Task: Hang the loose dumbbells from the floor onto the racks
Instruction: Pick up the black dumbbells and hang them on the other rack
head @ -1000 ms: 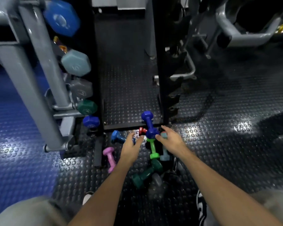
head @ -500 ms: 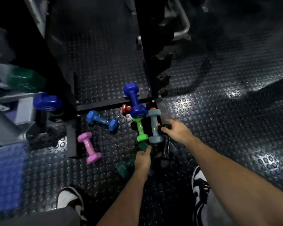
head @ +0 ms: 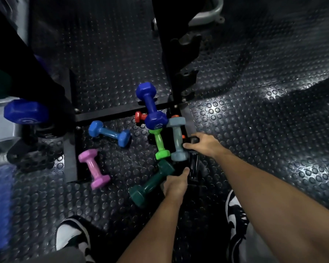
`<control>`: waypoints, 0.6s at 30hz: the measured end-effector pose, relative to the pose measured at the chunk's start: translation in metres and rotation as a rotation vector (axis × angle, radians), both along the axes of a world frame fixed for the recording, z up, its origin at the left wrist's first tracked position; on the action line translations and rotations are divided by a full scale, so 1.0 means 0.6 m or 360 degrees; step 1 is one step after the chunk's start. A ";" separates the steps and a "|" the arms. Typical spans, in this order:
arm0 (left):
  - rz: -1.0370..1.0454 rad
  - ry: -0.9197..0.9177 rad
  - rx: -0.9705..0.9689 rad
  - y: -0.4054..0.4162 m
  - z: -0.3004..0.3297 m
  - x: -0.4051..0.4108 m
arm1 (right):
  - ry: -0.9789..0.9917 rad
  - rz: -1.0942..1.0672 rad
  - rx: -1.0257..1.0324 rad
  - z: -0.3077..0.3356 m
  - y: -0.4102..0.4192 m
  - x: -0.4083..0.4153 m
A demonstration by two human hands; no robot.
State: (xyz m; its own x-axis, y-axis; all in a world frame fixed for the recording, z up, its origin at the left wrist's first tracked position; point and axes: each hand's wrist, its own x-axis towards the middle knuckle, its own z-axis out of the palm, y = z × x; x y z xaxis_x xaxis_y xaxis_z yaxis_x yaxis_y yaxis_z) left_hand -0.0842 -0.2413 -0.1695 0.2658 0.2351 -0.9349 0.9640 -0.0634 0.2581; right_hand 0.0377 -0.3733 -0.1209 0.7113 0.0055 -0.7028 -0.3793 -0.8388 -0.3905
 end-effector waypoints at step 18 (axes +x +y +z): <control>-0.0239 -0.0061 -0.0023 -0.022 0.001 -0.017 | 0.0035 -0.0087 0.0043 -0.003 -0.014 0.028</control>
State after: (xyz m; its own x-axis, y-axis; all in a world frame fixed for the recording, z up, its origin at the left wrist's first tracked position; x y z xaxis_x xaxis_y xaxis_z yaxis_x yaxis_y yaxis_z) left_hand -0.0946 -0.2547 -0.1690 0.3326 0.1763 -0.9264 0.9333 -0.2023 0.2966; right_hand 0.0544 -0.3817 -0.1224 0.6956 -0.0137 -0.7183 -0.4331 -0.8057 -0.4040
